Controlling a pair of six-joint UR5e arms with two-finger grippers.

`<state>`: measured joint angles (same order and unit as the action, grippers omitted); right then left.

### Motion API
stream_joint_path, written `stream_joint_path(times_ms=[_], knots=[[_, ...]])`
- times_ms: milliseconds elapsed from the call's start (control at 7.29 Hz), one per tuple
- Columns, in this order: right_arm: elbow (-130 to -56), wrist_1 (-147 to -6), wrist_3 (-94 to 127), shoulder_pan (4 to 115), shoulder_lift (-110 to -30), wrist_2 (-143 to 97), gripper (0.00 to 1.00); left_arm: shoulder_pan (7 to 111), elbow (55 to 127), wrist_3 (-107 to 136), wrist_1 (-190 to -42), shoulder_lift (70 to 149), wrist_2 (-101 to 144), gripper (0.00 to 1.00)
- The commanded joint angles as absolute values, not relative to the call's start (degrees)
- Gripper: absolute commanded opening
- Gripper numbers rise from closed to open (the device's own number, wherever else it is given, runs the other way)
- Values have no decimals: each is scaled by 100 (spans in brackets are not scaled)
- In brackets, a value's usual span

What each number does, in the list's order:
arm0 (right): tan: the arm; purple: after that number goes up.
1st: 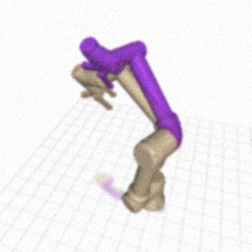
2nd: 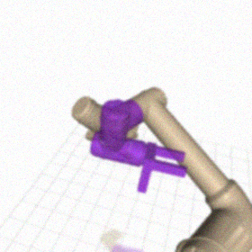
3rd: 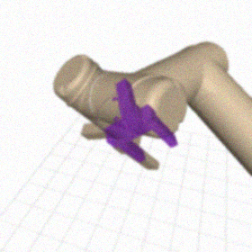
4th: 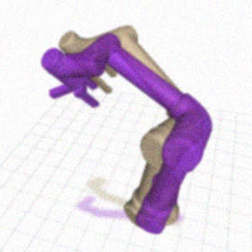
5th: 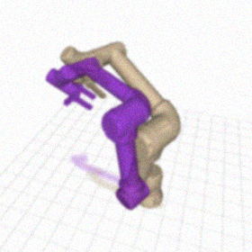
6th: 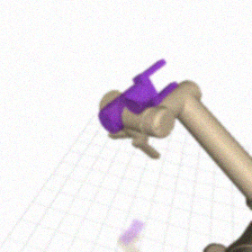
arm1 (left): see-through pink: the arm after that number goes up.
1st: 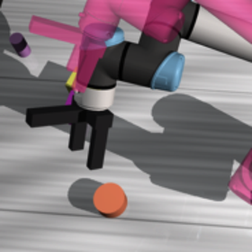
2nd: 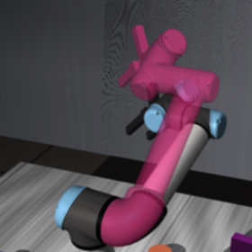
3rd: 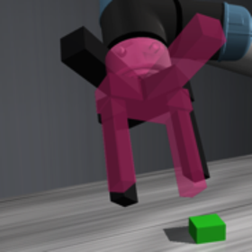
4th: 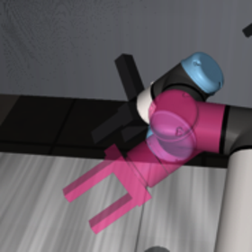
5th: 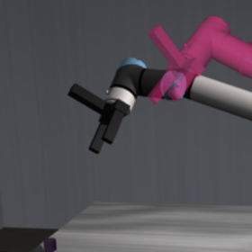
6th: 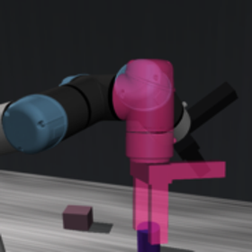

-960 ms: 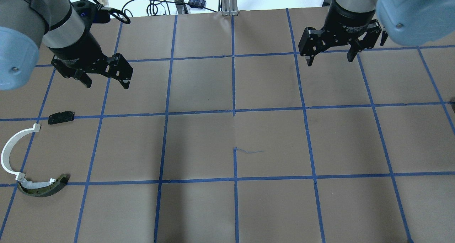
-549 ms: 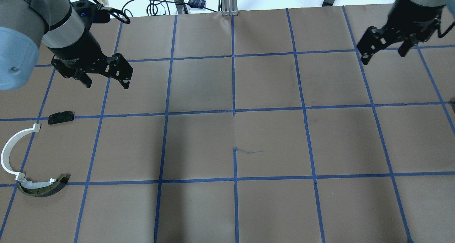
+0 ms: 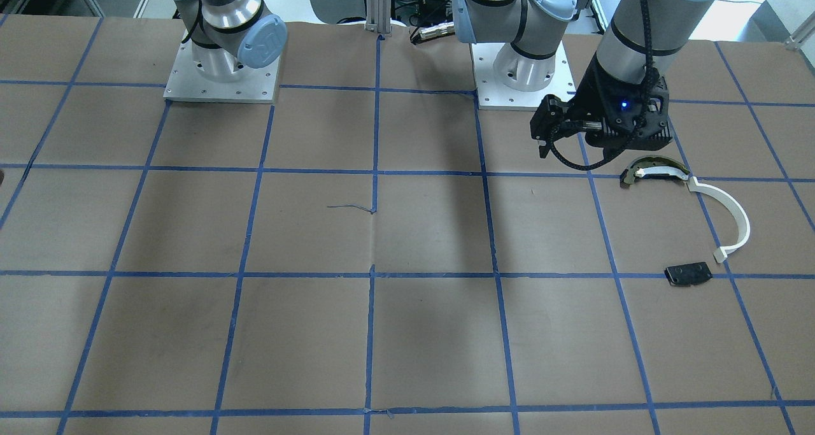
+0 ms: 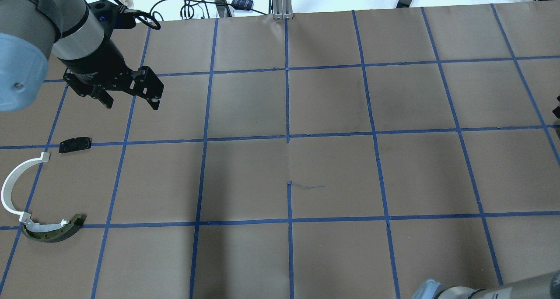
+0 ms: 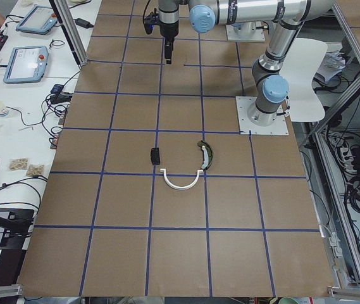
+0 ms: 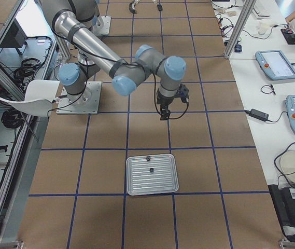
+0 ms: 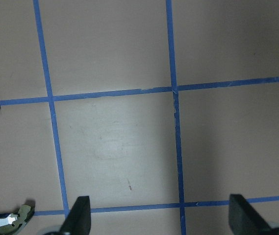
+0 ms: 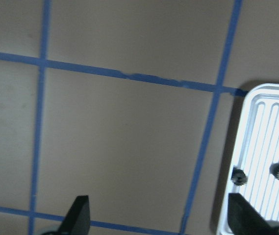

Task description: Place bearing gear from tray to pile

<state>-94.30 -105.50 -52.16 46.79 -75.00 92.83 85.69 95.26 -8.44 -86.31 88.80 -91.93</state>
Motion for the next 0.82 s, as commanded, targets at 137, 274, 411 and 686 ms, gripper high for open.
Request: stream_joint_path(times_ms=[137, 274, 411, 686], knots=[[-9405, -12057, -6687, 3465, -6382, 9404, 100, 8561, 9527, -844, -8631, 8877, -9193, 100], [-9396, -12354, -6706, 3358, -6233, 9665, 100, 8569, 9527, -844, -8631, 8886, -9193, 100], [-9404, -12514, -6758, 3357, -6040, 9694, 100, 8569, 9536, -844, -8631, 8877, -9193, 100], [-9439, -12507, -6803, 3357, -5950, 9616, 100, 8561, 9527, -844, -8631, 8886, -9193, 100]])
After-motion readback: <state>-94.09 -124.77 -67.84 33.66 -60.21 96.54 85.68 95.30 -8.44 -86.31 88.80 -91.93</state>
